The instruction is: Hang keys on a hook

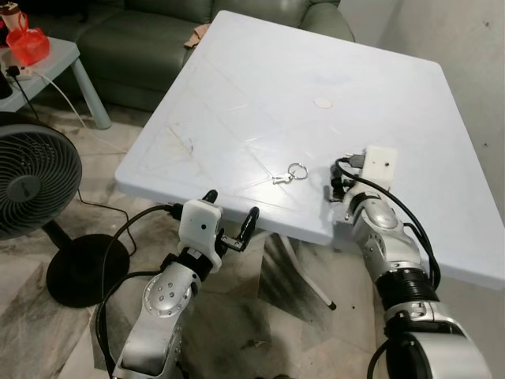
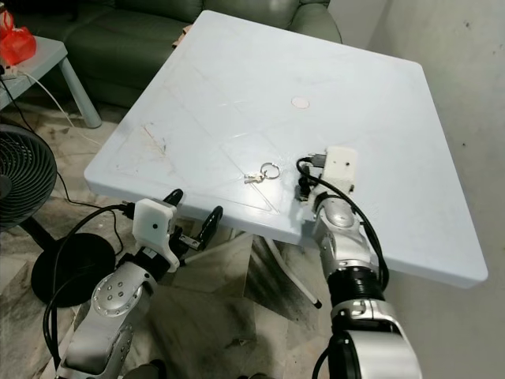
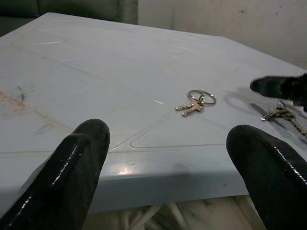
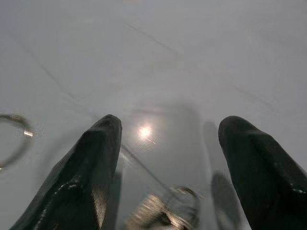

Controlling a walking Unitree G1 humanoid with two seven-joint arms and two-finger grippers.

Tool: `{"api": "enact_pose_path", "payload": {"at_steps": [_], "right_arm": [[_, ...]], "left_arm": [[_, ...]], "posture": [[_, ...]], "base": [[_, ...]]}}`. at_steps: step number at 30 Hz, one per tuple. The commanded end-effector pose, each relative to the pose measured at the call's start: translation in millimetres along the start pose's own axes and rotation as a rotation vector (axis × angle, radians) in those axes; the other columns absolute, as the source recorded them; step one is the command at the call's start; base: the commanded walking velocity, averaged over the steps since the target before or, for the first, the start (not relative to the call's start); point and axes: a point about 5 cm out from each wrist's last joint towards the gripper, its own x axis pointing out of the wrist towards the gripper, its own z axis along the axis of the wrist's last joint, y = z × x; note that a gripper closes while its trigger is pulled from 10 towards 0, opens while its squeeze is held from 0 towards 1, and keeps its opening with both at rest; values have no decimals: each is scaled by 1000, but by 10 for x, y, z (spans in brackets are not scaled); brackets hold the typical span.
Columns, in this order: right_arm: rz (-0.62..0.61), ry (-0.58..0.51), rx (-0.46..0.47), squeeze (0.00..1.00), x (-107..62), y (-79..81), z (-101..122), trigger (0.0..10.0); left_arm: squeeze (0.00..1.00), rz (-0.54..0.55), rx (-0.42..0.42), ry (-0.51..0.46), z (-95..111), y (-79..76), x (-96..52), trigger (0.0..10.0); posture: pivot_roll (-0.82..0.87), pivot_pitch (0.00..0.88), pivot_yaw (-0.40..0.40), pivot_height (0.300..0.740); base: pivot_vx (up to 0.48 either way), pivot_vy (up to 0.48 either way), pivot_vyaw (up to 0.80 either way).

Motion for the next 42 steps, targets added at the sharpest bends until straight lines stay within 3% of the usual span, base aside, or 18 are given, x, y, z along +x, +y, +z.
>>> {"api": "enact_pose_path", "payload": {"at_steps": [1,11,12,13,14,15,16,17,18,21,22,34,35,36,37,42], "right_arm": [[-35,9,3,0,19,-97,3,10000],[-55,42,-1,0,10,-220,-107,10000],[-44,48,0,0,1,-228,-131,8235],[-26,54,-14,0,-18,-248,-171,5412],[-21,55,-18,0,-23,-255,-181,5412],[-13,60,-15,0,-29,-262,-193,4706],[-7,63,-11,0,-32,-266,-200,2431],[1,67,-9,0,-41,-278,-213,2392],[19,78,-2,0,-51,-286,-230,3255],[39,89,6,0,-61,-290,-245,3255],[57,89,11,0,-77,-305,-247,10000],[80,102,53,0,-114,-376,-268,10000],[77,93,66,0,-115,-387,-251,824],[77,93,66,0,-115,-387,-251,824],[72,82,67,0,-116,-391,-238,0],[86,74,90,0,-122,-367,-224,0]], "left_arm": [[0,-10,2,-13,37,-41,-7,10000],[0,-17,2,-10,38,-45,-13,10000],[0,-17,2,-11,39,-43,-13,10000],[0,-17,3,-11,39,-44,-12,10000],[0,-17,4,-11,39,-44,-12,10000],[0,-18,4,-11,39,-45,-12,10000],[0,-19,4,-11,39,-46,-12,10000],[0,-19,4,-11,40,-45,-12,10000],[0,-19,4,-12,41,-45,-11,10000],[0,-19,4,-12,42,-42,-10,10000],[0,-20,4,-12,43,-45,-10,10000],[0,-26,3,-12,37,-59,3,10000],[0,-26,4,-12,37,-58,5,10000],[0,-26,4,-12,37,-58,5,10000],[0,-26,4,-13,37,-55,9,10000],[0,-25,5,-15,40,-57,12,10000]], "posture": [[114,174,-141,740],[111,179,-136,740],[111,180,-135,740],[111,180,-135,740],[111,180,-135,740],[111,180,-135,740],[111,180,-135,740],[109,180,-134,740],[109,180,-134,740],[106,181,-132,740],[106,181,-132,740],[97,178,-129,740],[98,176,-129,740],[98,176,-129,740],[98,175,-129,740],[99,175,-130,740]], "base": [[0,0,0],[0,0,0],[0,0,0],[0,0,0],[0,0,0],[0,0,0],[0,0,0],[0,0,0],[0,0,0],[0,0,0],[0,0,0],[0,0,0],[0,0,0],[0,0,0],[0,0,0],[0,0,0]]}}
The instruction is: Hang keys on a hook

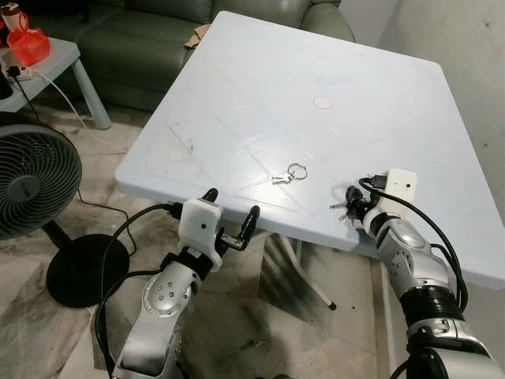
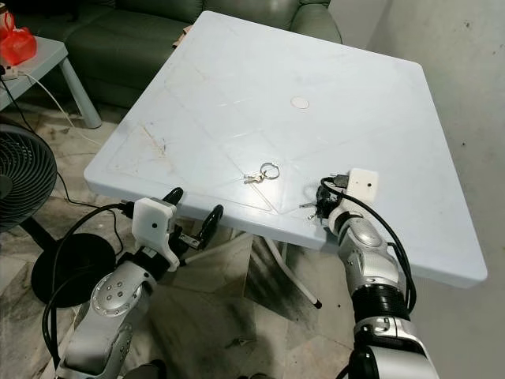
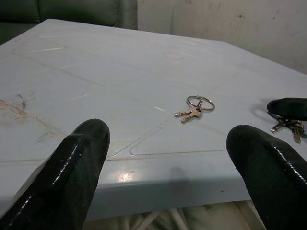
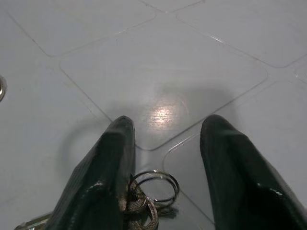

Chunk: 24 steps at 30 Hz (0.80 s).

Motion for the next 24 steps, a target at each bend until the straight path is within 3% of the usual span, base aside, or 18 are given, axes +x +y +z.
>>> {"api": "enact_pose_path", "payload": {"at_steps": [1,10,24], "right_arm": [[-10,14,16,0,-29,-55,-41,0],[-15,-16,55,0,-5,-19,31,0],[-44,-115,247,0,29,-46,291,0]], "left_arm": [[0,-19,1,1,0,-52,5,10000],[0,-19,-2,-1,0,-60,9,10000],[0,-16,2,-2,-3,-64,4,10000]], "posture": [[99,175,-130,740],[100,175,-130,740],[104,175,-133,740]], "base": [[0,0,0],[0,0,0],[0,0,0]]}}
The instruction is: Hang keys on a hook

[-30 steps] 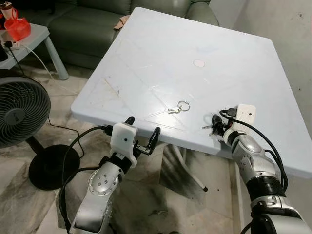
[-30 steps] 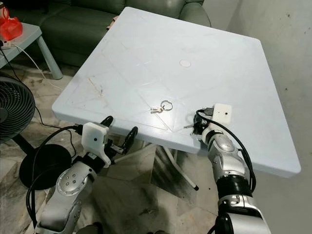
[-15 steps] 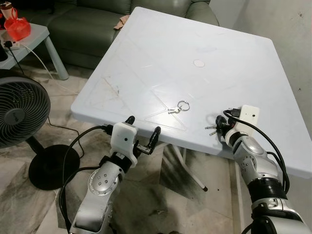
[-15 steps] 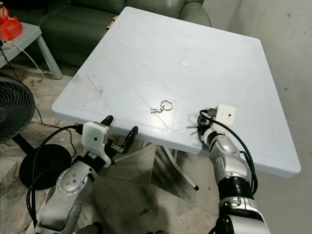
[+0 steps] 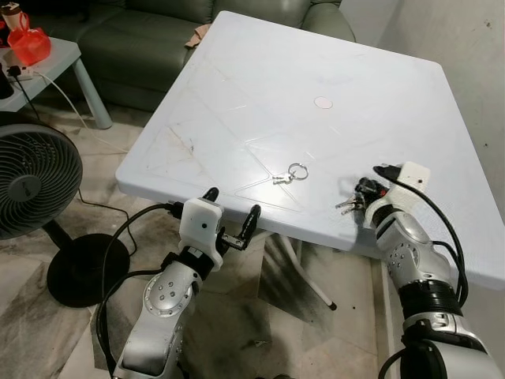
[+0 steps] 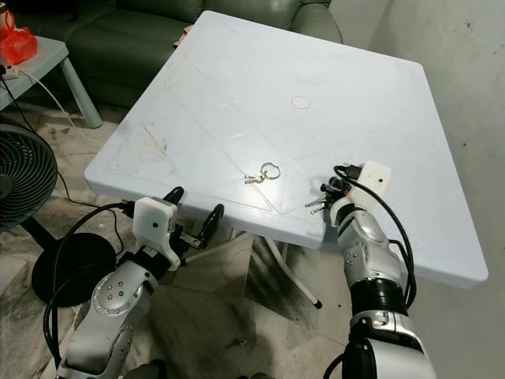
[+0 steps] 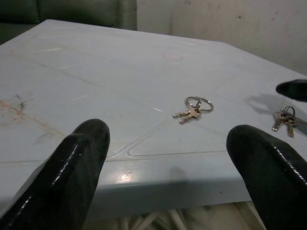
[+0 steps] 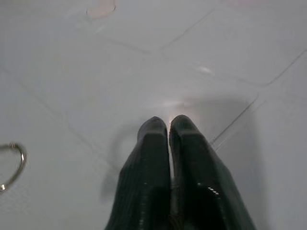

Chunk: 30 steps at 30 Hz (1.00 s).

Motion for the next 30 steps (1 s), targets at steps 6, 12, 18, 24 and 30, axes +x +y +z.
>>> {"api": "enact_pose_path", "payload": {"at_steps": [6,12,18,24,30], "right_arm": [[-2,-55,8,0,3,-23,135,0],[71,-37,-60,1000,-22,-30,96,10000],[116,15,-102,1000,-45,-99,45,10000],[149,55,-172,1000,-57,-184,35,10000],[196,59,-214,1000,-65,-241,70,10000]], "left_arm": [[0,-15,2,1,-8,-49,-1,10000],[0,-14,4,-1,-6,-49,-2,10000],[0,-16,5,-2,-7,-53,1,10000],[0,-20,3,-3,-6,-60,-3,10000],[0,-21,5,-5,-3,-64,1,10000]], "posture": [[104,175,-133,740],[105,176,-133,740],[105,176,-133,740],[100,178,-131,740],[99,179,-130,740]], "base": [[0,0,0],[0,0,0],[0,0,0],[0,0,0],[0,0,0]]}}
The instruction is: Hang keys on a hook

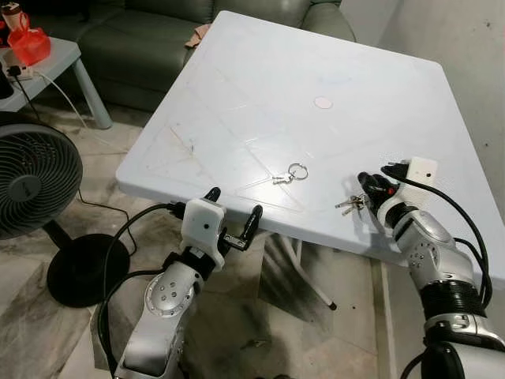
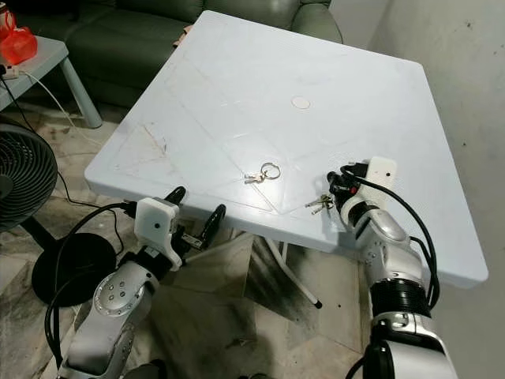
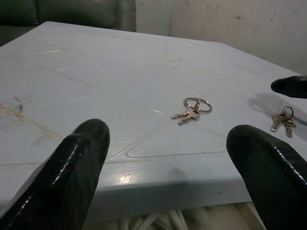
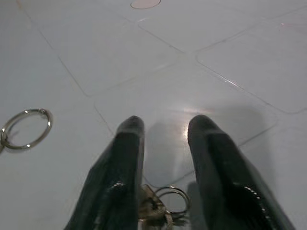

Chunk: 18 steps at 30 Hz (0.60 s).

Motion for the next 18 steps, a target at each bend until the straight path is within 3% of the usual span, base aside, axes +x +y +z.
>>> {"api": "enact_pose_path", "payload": {"at_steps": [1,12,13,18], "right_arm": [[-11,15,-32,1000,-38,-84,-28,10000],[124,94,-103,1000,-80,-160,-84,10000],[176,77,-78,0,-98,-164,-66,10000],[215,74,-72,0,-116,-186,-60,10000]], "left_arm": [[0,-15,-1,0,-8,-45,-2,10000],[0,-15,2,-1,-6,-49,-9,10000],[0,-15,3,-1,-5,-48,-7,10000],[0,-14,4,-2,-2,-46,-6,10000]], "posture": [[99,179,-130,740],[100,180,-129,740],[101,181,-128,740],[101,181,-128,740]], "base": [[0,0,0],[0,0,0],[0,0,0],[0,0,0]]}}
